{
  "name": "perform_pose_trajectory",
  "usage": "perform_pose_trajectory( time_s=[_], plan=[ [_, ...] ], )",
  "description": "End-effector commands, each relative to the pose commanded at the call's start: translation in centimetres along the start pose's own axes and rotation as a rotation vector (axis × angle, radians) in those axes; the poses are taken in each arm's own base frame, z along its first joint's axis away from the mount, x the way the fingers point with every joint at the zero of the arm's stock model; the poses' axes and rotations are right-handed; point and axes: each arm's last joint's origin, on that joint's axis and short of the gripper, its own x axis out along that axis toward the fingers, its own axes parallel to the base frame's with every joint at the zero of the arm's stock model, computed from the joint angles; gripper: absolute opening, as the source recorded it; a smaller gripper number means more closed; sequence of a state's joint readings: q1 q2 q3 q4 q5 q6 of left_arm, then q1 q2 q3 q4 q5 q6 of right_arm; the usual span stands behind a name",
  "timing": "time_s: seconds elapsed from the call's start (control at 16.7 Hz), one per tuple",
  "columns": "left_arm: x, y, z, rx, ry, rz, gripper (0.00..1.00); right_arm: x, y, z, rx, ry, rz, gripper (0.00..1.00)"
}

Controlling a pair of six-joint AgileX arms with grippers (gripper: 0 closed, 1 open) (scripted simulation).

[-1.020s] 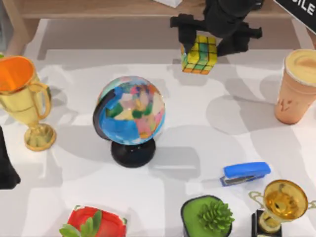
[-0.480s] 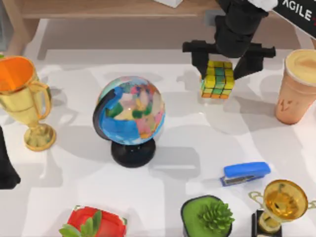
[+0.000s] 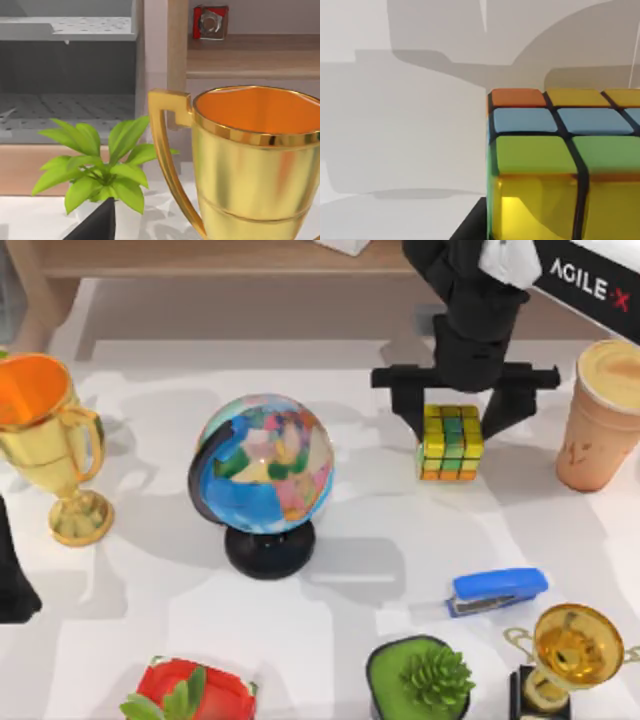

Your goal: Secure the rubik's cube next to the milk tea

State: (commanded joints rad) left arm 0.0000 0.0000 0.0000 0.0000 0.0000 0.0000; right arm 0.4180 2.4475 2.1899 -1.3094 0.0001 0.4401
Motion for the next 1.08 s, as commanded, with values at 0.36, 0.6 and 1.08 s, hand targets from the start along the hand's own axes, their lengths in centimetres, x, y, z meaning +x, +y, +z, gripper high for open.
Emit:
perform_pose_trajectory(
  time_s=[0.36,0.6,1.08],
  plan=[
    [0.00,0.00,0.00,0.000,0.000,0.000,1.00,0.00,0.00,0.00,0.000,0.000,0.000,0.45],
    [0.00,0.00,0.00,0.000,0.000,0.000,1.00,0.00,0.00,0.00,0.000,0.000,0.000,0.75],
    [0.00,0.00,0.00,0.000,0.000,0.000,1.00,0.00,0.00,0.00,0.000,0.000,0.000,1.00]
  ],
)
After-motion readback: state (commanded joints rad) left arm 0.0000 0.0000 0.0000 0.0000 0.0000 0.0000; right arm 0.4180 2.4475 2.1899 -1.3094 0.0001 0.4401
